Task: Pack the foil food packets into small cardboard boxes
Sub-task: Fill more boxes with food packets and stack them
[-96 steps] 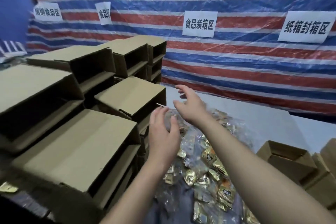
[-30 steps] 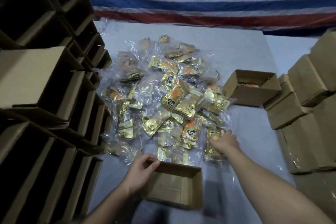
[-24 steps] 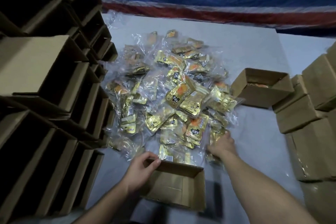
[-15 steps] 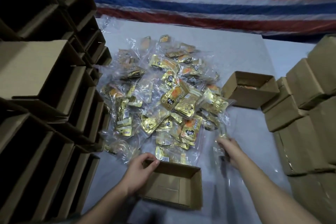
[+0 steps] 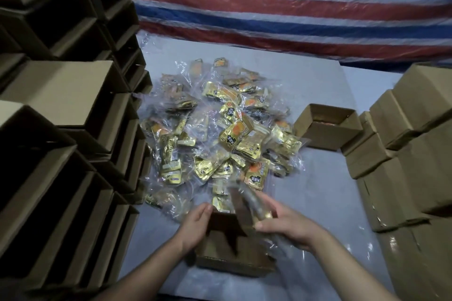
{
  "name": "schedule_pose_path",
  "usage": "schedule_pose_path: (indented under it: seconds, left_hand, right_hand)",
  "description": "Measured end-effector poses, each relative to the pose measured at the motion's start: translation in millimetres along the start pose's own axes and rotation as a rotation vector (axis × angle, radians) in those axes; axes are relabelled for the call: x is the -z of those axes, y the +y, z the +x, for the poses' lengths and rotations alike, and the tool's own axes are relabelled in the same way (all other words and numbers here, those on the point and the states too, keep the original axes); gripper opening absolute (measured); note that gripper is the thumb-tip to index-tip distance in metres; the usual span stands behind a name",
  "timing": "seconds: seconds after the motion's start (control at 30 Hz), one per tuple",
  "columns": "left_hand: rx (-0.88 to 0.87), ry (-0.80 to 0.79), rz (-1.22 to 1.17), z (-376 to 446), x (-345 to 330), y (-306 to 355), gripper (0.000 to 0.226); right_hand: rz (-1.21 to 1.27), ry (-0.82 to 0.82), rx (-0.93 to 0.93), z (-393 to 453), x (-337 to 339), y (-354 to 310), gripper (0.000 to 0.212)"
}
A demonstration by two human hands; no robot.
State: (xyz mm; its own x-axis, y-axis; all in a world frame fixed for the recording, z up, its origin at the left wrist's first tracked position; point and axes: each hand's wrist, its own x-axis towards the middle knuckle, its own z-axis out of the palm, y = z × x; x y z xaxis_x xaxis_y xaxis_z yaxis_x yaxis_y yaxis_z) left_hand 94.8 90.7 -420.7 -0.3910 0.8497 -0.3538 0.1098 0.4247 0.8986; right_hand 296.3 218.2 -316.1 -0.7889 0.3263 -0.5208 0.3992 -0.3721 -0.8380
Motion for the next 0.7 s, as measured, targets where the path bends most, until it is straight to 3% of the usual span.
schedule_pose_path:
  seconds: [0.07,0.13,0.47,0.57,0.7]
  left_hand:
    - [0.030,0.000,-0.131,-3,-1,2,0.028]
    - [0.049,-0.034,-0.184,-4,0,2,0.026]
    - [0.064,-0.080,-0.149,1,4,-7,0.028]
    - [0.049,-0.066,-0.127,3,5,-10,0.029]
    - [0.003,-0.069,-0.068,2,9,-9,0.030]
  right_hand:
    - [-0.480,-0.094,-0.028,13,-16,6,0.070]
    - [-0.747,-0.181,-0.029,25,-27,11,0.067]
    - [-0.856,-0.226,-0.150,50,-21,42,0.061]
    - [-1.029,-0.226,-0.100,64,-30,52,0.061]
    - [-1.409,-0.246,-0.205,85,-41,76,0.064]
